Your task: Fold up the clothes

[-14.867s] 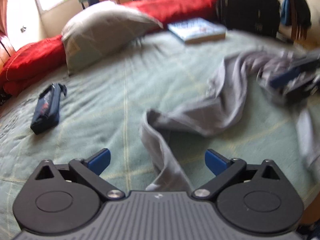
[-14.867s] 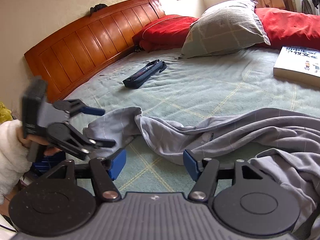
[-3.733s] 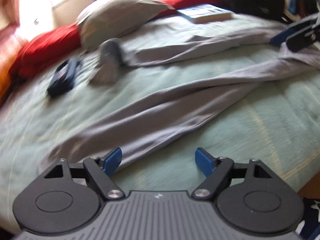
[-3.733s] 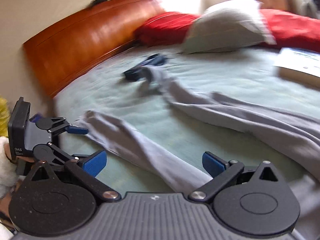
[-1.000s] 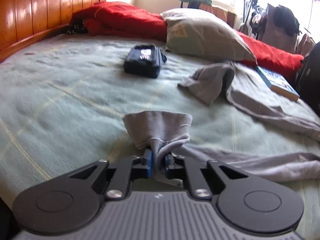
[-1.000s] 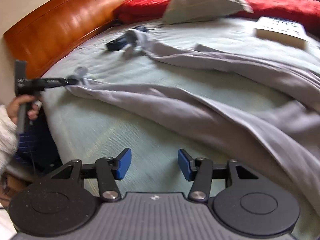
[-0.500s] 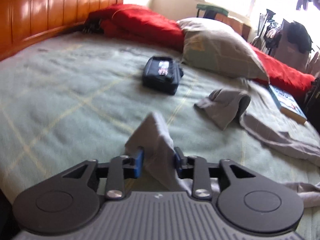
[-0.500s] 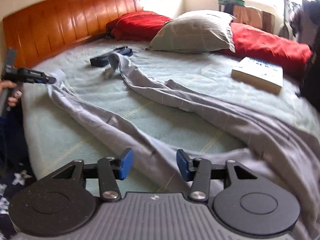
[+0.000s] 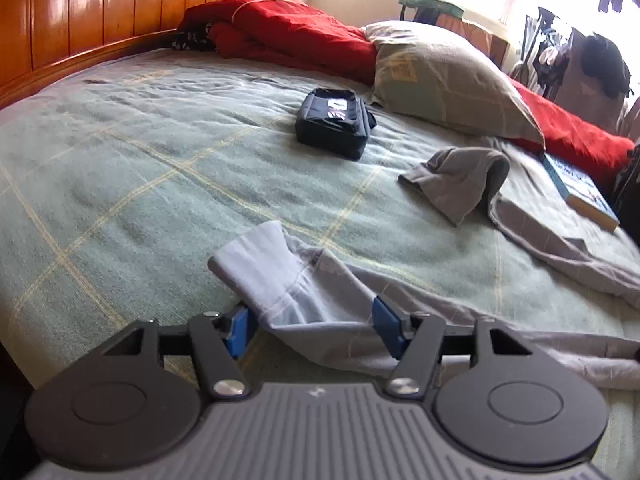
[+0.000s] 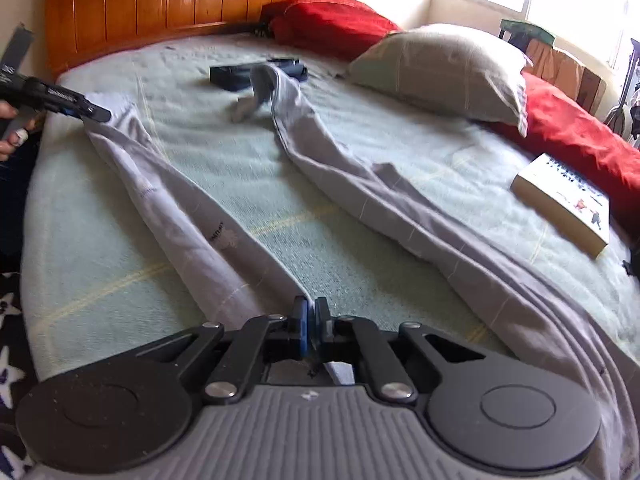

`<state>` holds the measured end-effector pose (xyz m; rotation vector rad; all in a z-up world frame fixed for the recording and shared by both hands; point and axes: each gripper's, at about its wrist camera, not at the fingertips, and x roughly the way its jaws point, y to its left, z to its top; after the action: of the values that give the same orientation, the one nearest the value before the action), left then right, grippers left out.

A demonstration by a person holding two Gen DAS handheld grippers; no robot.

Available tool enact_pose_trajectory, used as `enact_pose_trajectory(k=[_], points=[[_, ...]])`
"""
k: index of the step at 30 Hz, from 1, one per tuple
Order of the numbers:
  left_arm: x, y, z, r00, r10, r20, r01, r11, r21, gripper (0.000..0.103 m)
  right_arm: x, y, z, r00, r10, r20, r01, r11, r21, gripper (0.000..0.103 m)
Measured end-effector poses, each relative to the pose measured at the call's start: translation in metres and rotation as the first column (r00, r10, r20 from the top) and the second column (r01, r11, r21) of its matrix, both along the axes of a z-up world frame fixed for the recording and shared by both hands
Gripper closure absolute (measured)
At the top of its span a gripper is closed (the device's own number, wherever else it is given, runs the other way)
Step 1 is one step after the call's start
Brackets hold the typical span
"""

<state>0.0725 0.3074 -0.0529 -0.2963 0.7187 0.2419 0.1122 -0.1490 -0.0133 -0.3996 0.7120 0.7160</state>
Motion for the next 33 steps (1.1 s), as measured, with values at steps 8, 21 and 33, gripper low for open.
enact_pose_trajectory(k=[8, 21, 33], points=[[-0.008, 0.011, -0.001, 0.999, 0.026, 0.038, -0.023, 0.997, -0.079, 0.038, -0.041, -0.024, 0.015, 0.98, 0.101, -0.17, -0.081, 0.989, 0.123, 0.097], [-0.016, 0.021, -0.011, 0.997, 0.079, 0.016, -0.077, 0.992, -0.103, 0.038, -0.075, -0.038, 0.001, 0.947, 0.135, -0.29, -0.102, 0.987, 0.125, 0.084], [-0.045, -0.024, 0.014, 0.999, -0.008, -0.052, 0.021, 0.966, 0.256, 0.036, -0.099, -0.095, 0.007, 0.98, -0.105, -0.171, 0.112, 0.993, 0.034, 0.071]])
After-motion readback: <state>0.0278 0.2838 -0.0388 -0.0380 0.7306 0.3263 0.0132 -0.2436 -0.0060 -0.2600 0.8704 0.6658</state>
